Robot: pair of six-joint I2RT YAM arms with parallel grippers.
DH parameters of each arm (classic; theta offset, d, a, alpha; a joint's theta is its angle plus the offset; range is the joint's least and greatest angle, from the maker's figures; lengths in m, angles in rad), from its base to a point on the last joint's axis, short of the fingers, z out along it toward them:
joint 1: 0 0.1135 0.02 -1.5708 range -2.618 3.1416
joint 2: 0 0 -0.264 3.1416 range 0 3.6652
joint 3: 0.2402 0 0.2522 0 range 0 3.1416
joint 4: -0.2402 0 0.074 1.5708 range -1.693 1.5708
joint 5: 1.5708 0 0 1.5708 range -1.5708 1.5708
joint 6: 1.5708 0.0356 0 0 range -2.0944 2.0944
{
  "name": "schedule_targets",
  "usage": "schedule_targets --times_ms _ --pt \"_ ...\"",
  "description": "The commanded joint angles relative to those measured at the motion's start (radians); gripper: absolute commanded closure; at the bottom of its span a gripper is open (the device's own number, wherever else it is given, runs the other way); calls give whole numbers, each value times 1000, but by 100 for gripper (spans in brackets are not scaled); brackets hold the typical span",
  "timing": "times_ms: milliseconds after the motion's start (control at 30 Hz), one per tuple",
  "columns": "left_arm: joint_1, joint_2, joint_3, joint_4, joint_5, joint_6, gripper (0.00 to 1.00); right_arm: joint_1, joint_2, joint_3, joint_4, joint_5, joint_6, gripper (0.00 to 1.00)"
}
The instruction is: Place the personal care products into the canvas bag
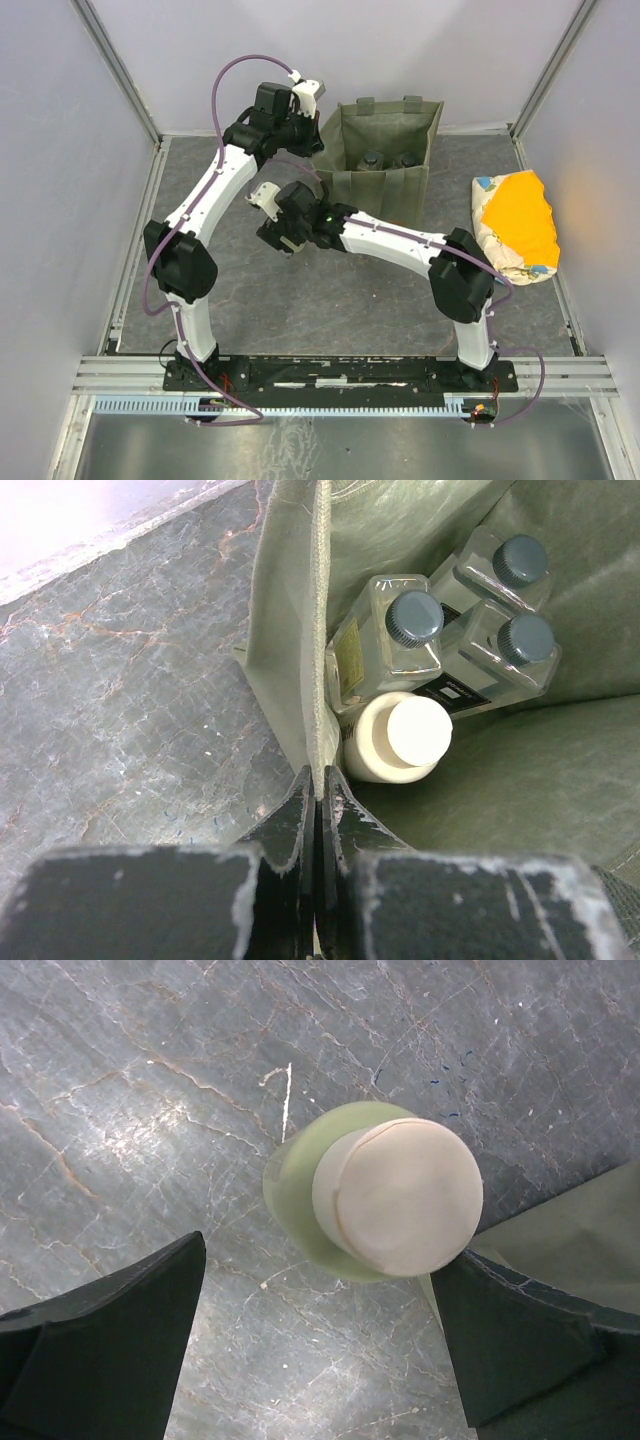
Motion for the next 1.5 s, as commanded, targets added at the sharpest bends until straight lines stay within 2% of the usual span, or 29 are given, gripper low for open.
schedule_targets --times_ms 0,433,900,1033,1133,1200,1267,1333,1467 --pt "16 -32 61 57 -34 39 97 -21 41 97 -29 -7 -11 0" --pt "18 -32 61 58 -37 47 97 -60 140 163 -42 -56 -11 1" --pt "18 -26 63 58 -37 43 97 -60 176 126 40 -47 8 9" --pt "18 -26 63 58 -35 45 97 -59 176 119 45 -61 18 20" --pt "17 -26 61 58 -34 45 97 -59 156 100 46 -61 19 33" --pt "20 -27 62 59 -34 45 97 -58 139 84 45 -56 18 47" --pt "20 -25 62 58 -31 44 97 -58 121 68 44 -43 18 65" --pt "20 -25 62 58 -30 43 97 -56 102 51 42 -33 18 77" --pt "19 -28 59 57 -30 42 97 -50 56 14 35 -13 19 85"
